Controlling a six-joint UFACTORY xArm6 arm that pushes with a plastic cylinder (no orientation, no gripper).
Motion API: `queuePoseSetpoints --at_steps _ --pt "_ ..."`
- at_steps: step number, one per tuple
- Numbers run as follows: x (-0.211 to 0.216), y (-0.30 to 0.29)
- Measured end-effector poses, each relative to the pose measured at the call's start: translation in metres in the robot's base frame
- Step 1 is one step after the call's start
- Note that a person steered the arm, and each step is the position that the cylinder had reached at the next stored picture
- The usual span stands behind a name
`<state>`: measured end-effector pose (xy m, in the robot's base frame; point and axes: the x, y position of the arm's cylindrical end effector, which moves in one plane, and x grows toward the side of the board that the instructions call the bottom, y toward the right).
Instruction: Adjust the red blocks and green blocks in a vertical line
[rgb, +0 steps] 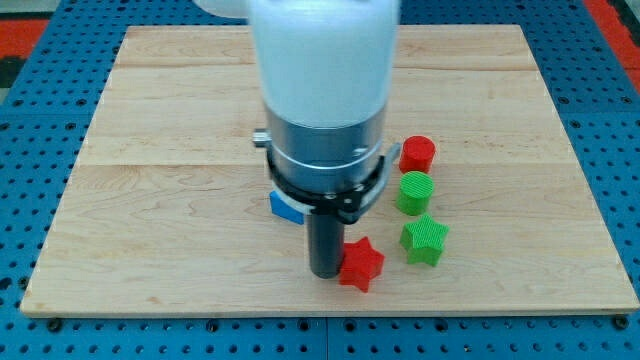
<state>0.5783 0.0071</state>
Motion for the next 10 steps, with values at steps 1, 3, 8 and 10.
queuePoseSetpoints --at_steps 1,3,8,10 --pt "0.001 0.032" --pt "0.001 0.061" --pt "0.040 0.072" --pt "0.032 0.193"
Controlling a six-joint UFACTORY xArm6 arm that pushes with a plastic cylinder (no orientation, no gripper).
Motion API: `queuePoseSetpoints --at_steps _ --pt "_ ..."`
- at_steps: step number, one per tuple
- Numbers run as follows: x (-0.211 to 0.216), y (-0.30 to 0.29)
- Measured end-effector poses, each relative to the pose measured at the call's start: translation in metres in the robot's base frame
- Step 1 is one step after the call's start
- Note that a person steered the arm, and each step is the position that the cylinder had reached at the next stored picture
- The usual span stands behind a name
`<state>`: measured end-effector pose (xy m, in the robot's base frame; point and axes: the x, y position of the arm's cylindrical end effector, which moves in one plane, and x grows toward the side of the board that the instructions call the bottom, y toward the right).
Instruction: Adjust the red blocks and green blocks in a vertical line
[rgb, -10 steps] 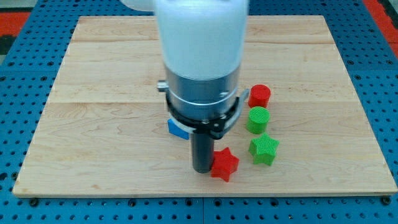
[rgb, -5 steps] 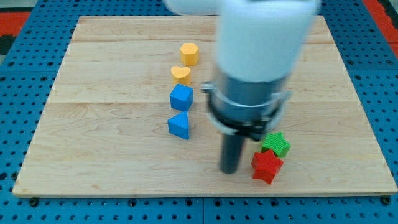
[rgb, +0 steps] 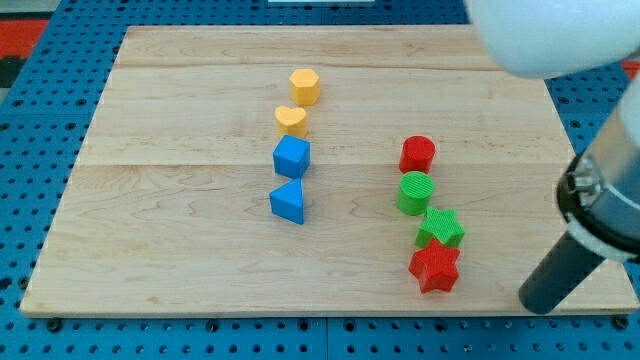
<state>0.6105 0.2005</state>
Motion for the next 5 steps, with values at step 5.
queuePoseSetpoints --at_steps 5 --pt "-0.079 -0.044"
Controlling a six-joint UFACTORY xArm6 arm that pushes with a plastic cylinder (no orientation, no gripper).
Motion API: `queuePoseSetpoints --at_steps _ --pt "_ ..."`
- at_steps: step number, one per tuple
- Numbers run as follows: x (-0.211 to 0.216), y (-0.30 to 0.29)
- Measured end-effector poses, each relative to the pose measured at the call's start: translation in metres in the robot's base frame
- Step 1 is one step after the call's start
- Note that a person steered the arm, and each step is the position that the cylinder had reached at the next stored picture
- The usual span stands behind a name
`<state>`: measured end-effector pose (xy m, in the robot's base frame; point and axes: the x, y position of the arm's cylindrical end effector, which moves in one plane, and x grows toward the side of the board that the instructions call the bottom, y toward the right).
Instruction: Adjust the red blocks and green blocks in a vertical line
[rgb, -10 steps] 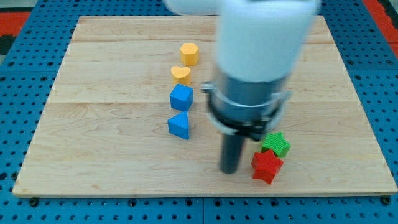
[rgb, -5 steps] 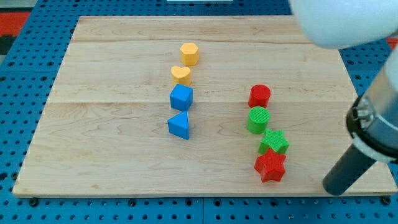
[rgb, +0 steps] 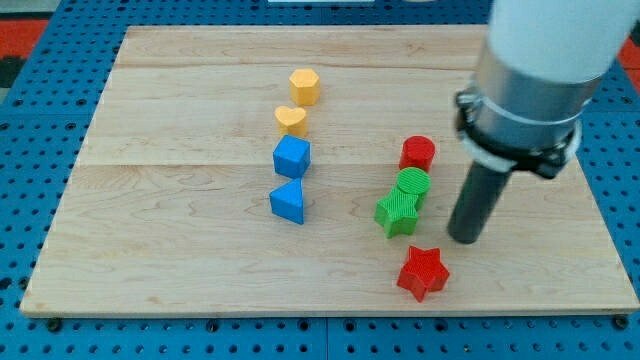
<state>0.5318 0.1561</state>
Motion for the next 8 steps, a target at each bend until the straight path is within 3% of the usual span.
queuePoseSetpoints --at_steps 1,3,5,6,7,8 --pt "-0.022 0.014" --pt "-0.117 -0.016" --pt "-0.126 -0.039" --pt "-0.171 -0.059" --pt "-0.173 -0.115" --pt "-0.132 -0.122"
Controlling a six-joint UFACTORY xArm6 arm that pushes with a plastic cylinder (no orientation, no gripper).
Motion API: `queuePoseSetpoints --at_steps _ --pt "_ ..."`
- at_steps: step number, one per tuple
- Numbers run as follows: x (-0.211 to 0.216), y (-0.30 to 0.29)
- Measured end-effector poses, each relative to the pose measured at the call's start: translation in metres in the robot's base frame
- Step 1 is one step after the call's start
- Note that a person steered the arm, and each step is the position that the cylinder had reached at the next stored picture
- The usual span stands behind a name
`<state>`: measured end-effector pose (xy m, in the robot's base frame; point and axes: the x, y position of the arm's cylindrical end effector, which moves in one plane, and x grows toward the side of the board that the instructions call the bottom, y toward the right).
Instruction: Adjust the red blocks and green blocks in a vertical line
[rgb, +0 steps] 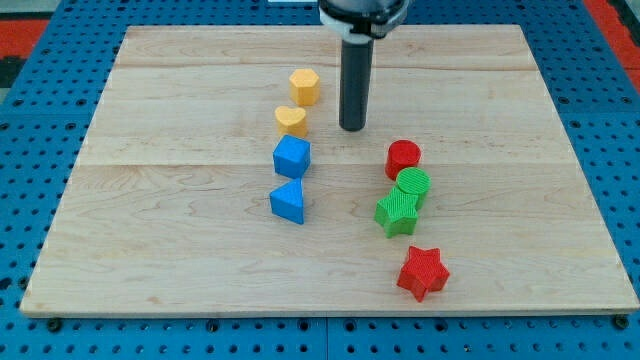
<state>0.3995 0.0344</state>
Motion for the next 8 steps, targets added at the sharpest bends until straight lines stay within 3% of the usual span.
queuePoseSetpoints --at_steps 2,4,6,8 --pt "0.073 0.010" --pt "0.114 0.058" --pt "0.122 0.074" --pt "0.124 0.153"
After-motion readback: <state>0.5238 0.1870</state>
